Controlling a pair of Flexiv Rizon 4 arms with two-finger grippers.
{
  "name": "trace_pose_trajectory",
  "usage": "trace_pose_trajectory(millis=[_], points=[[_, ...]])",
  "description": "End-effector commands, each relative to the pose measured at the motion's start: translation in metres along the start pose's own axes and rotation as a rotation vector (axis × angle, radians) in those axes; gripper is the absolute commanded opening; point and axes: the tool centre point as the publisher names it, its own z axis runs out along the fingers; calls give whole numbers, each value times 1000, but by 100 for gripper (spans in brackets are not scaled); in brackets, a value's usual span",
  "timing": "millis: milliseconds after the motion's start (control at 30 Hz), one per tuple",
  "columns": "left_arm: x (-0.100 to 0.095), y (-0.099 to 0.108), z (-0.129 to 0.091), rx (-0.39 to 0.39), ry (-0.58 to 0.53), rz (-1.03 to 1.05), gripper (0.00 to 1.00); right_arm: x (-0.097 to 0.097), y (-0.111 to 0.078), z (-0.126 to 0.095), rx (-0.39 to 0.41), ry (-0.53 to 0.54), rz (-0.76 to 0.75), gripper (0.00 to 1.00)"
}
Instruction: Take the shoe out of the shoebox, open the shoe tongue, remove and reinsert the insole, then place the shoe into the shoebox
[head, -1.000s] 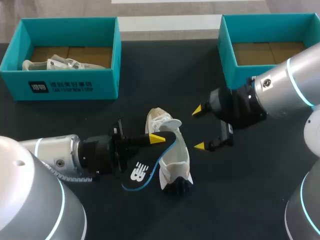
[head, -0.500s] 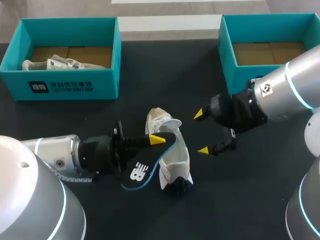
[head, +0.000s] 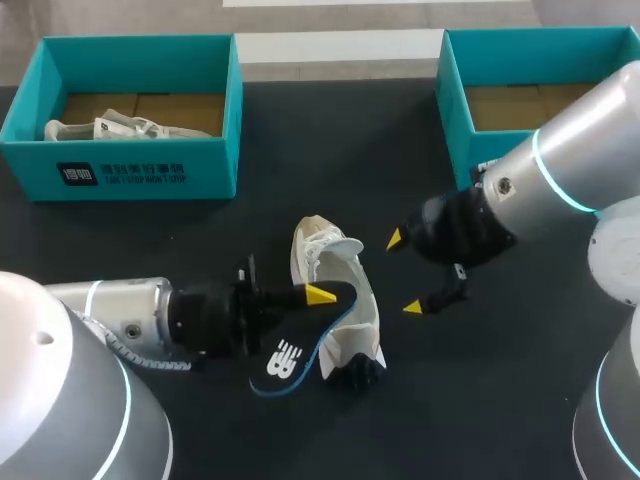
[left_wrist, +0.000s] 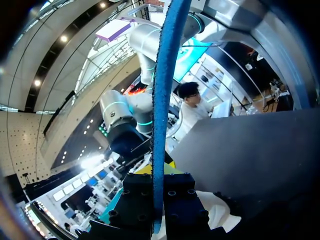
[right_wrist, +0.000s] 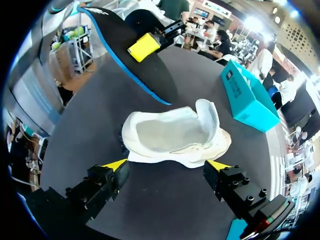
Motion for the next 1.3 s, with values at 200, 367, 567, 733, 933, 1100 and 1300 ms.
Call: trace_pose_trajectory(millis=[200,367,567,733,933,1100,1300], points=[[6,-1,2,0,-10,-1,0,-2,-13,31,23,-2,16,100],[8,1,1,-3,-18,-15,0,-5,-15,36,27,-45,-35,100],[10,2,5,-3,-21,-23,0,-6,-15,35,14,-47,-97,100],[10,-1,8,-5,-36,-20,0,-6,-14,35,-3,-52,-92,100],[14,5,20,4,-32,-39,0,-6,-14,35,-3,-52,-92,100],[14,10,34,10,-16,-37,0,-6,-14,35,-3,-52,-92,100],[17,20,38,-12,-10,-45,0,-6,-14,35,-3,-52,-92,100]])
